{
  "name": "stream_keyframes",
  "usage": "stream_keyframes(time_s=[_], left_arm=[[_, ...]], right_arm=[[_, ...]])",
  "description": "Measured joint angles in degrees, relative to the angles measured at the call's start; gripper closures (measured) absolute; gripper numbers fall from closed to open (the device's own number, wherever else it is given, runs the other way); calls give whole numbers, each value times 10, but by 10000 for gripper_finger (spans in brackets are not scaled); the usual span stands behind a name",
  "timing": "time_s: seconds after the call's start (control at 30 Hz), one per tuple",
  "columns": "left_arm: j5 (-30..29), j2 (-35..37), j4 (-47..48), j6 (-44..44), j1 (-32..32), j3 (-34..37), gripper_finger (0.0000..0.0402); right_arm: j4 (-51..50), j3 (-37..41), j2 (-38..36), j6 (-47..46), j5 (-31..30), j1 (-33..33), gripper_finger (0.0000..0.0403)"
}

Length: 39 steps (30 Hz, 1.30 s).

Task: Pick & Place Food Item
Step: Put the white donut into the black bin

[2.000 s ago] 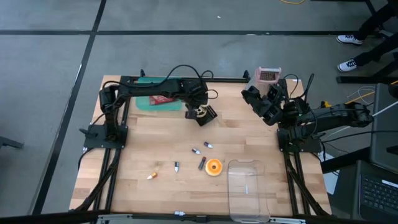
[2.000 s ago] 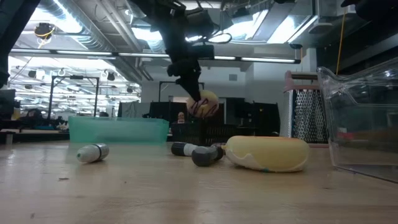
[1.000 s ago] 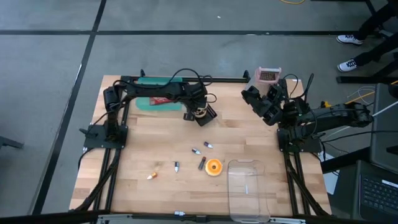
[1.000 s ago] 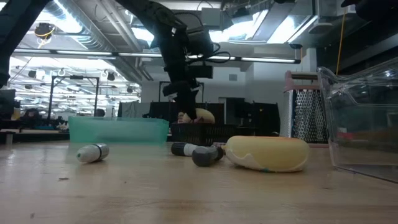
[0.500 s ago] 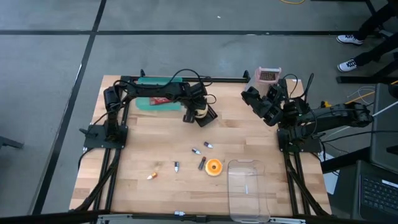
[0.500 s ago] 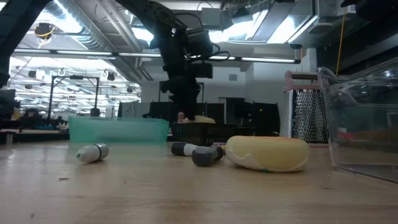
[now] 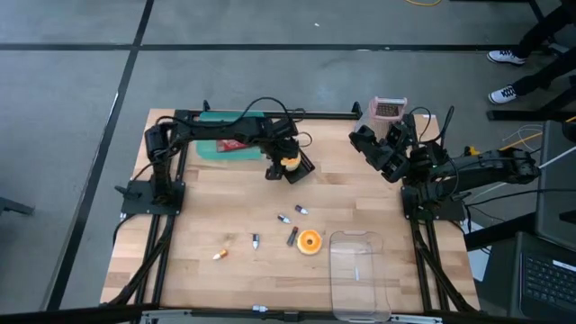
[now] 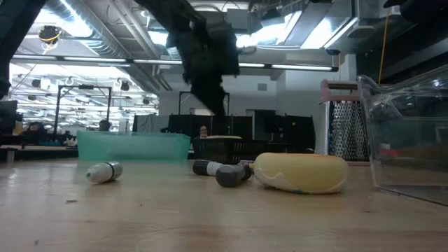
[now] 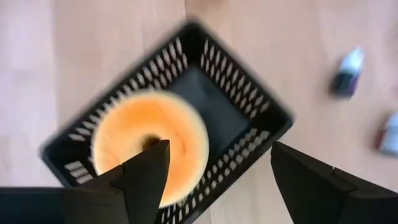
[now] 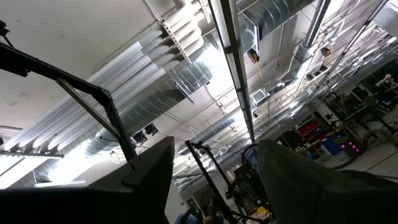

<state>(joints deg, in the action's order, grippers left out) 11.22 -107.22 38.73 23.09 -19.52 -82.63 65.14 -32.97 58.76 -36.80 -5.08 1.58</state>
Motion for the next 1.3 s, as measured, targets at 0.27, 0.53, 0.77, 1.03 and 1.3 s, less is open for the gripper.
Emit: stream_keyframes(time_s=[0.27, 0.53, 0.77, 1.03, 1.3], left_arm=[[107, 96, -74, -175, 37, -1, 138], [120, 124, -64, -283, 148, -1, 154], [2, 73, -52, -322, 226, 0, 155], [-43, -6, -113, -431, 262, 0, 155], [-70, -64, -108, -435, 299, -22, 155]], right_arm=[[0, 0, 0, 13, 39, 0, 175], [0, 0, 0, 45, 87, 0, 175], [-12, 0, 0, 12, 128, 0, 175], [-17, 0, 0, -29, 175, 0, 175], [-26, 0, 0, -19, 166, 0, 175]])
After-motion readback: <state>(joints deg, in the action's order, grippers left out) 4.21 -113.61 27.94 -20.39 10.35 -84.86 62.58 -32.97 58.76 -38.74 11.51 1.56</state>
